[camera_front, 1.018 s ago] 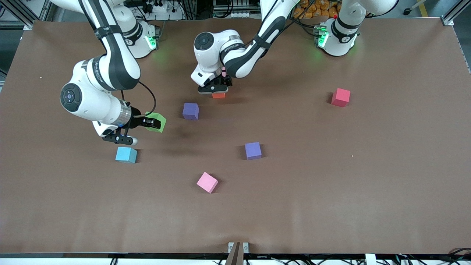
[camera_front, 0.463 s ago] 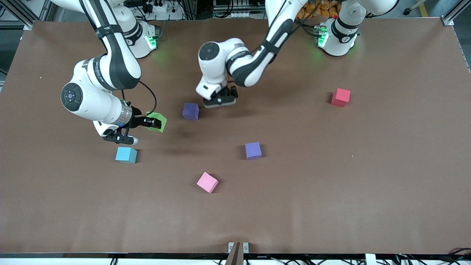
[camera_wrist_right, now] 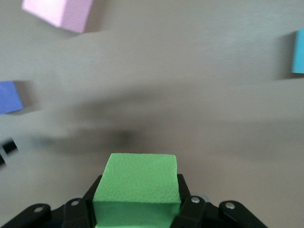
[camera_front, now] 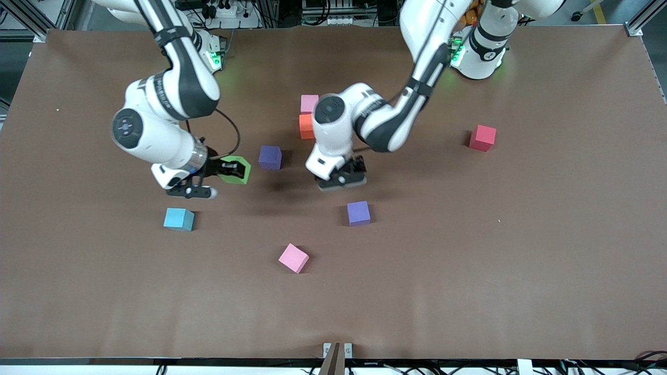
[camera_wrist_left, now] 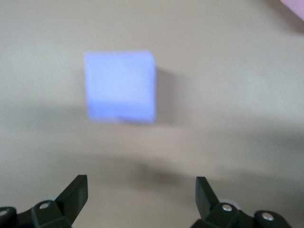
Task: Arrange blocks into number 1
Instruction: 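Lower the green cube beside orange while the left gripper grasps a purple cube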
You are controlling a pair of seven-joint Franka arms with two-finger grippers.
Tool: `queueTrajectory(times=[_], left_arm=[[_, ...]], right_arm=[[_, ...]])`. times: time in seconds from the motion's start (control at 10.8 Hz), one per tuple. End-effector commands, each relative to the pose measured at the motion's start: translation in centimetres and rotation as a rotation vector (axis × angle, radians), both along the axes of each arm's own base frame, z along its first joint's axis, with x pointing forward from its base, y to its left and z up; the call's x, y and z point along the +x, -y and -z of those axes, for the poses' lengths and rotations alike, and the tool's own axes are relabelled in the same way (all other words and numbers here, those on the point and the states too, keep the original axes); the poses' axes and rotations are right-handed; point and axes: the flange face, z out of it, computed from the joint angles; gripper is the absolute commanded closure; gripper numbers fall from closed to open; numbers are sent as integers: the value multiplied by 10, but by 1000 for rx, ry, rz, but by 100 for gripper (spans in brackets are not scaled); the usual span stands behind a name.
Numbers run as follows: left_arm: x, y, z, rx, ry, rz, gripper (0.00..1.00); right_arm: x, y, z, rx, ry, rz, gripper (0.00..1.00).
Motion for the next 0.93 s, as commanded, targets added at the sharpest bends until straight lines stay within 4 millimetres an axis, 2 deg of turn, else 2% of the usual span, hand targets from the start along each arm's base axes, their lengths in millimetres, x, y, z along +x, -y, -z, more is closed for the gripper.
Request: queueTrajectory(times=[0.0,0.28,0.56,0.83], left_arm=[[40,-23,6,-27,18,5,0],[58,-28,12,-66,62,-9,0],[61,-24,24,-84,76,-19,0],[61,-25,26,-83,72,-16,0]], right_arm=[[-21,-45,5,-6,34,-68,40],[-56,-110,27,-44,16,-59,40],[-87,-144,40,-72,-13,-58,40],[-97,-167,72,-91,20,-54,41]])
